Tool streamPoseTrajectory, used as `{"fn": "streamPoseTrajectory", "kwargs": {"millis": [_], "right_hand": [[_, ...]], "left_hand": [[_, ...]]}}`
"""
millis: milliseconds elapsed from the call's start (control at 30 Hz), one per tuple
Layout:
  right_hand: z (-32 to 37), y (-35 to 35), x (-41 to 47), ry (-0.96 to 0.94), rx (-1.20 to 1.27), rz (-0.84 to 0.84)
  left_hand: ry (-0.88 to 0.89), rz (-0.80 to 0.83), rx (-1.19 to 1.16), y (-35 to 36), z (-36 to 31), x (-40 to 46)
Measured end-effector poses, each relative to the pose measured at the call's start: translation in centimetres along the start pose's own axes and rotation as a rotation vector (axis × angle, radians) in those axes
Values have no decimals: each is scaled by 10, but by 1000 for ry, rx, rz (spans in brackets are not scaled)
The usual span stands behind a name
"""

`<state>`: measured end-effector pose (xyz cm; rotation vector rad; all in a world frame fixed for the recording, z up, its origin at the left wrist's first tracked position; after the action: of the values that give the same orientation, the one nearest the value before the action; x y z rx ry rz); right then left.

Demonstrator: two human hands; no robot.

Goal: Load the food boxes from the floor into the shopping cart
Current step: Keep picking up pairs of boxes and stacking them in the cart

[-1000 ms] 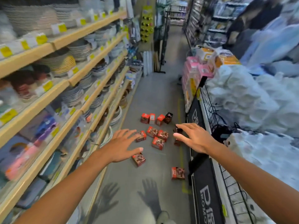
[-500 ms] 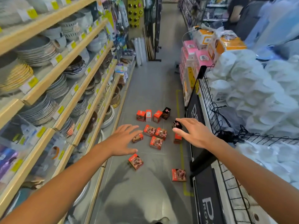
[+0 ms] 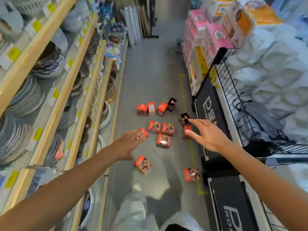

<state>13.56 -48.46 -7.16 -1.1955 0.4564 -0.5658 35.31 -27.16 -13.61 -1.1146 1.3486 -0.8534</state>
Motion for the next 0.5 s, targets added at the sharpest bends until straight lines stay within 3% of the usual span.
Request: {"fn": "streamPoseTrajectory", "kwargs": {"millis": [300,400,500], "right_hand": [[-65,127,50,159,38,87],[-96,172,65,161,49,99],[-129,217,85,177,85,69]], "left_hand": [[41,377,58,165,50,77],[16,349,2,218,52,104],[19,217,-23,260,49,144]]}}
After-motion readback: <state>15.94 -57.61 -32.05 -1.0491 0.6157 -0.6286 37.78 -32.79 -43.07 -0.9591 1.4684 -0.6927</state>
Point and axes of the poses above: each hand's wrist, its own x-axis towards the middle knuckle, its own y-axis out of the palm, z = x × y, the point moved 6 cm from there along x, towards the middle knuckle, and after that the axes turned 14 degrees about -z, right-handed, at the moved point
